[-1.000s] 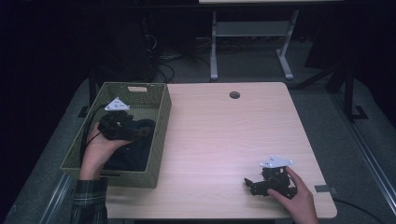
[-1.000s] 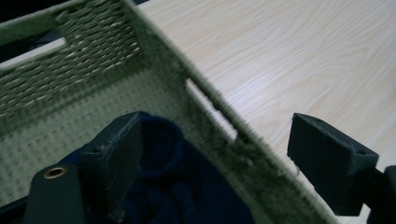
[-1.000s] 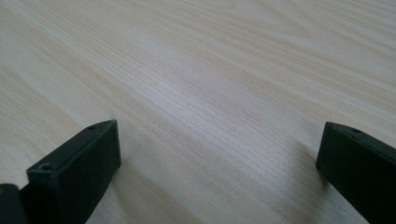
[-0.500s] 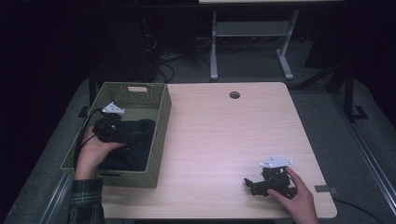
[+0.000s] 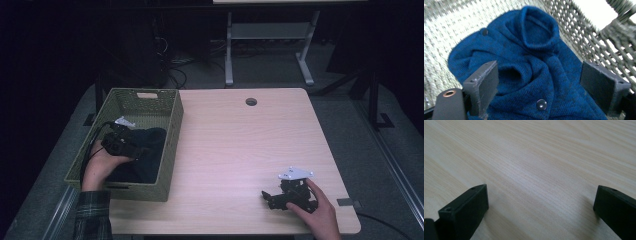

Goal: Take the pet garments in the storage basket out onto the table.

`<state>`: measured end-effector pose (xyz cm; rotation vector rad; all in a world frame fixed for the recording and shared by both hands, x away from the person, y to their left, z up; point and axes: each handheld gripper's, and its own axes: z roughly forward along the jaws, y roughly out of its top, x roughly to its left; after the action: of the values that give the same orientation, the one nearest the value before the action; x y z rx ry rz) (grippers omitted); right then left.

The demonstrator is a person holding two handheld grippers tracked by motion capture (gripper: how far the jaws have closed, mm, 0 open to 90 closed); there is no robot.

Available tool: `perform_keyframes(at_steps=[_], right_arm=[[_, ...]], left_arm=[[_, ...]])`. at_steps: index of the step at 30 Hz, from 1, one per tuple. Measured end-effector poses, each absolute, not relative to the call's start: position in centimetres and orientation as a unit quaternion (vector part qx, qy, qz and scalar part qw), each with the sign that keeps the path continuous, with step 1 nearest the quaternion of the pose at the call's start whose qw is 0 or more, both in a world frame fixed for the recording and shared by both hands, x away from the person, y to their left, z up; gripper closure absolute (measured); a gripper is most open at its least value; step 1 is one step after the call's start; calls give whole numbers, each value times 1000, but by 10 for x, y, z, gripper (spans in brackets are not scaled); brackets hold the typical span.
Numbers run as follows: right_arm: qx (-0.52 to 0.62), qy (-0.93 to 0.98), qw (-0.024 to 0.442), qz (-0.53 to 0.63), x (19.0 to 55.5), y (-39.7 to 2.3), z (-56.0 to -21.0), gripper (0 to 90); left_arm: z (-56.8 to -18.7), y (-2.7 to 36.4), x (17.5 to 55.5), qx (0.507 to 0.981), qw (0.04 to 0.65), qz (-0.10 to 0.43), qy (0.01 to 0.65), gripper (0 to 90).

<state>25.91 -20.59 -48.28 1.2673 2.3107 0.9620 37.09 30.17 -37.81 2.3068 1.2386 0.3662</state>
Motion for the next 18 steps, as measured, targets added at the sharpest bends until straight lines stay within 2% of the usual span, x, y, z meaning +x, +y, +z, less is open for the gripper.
perform_keyframes(at_steps=[18], right_arm=[[445,812,167,338,259,-206,-483,0]], left_arm=[[-423,284,385,871,169,87,453,132]])
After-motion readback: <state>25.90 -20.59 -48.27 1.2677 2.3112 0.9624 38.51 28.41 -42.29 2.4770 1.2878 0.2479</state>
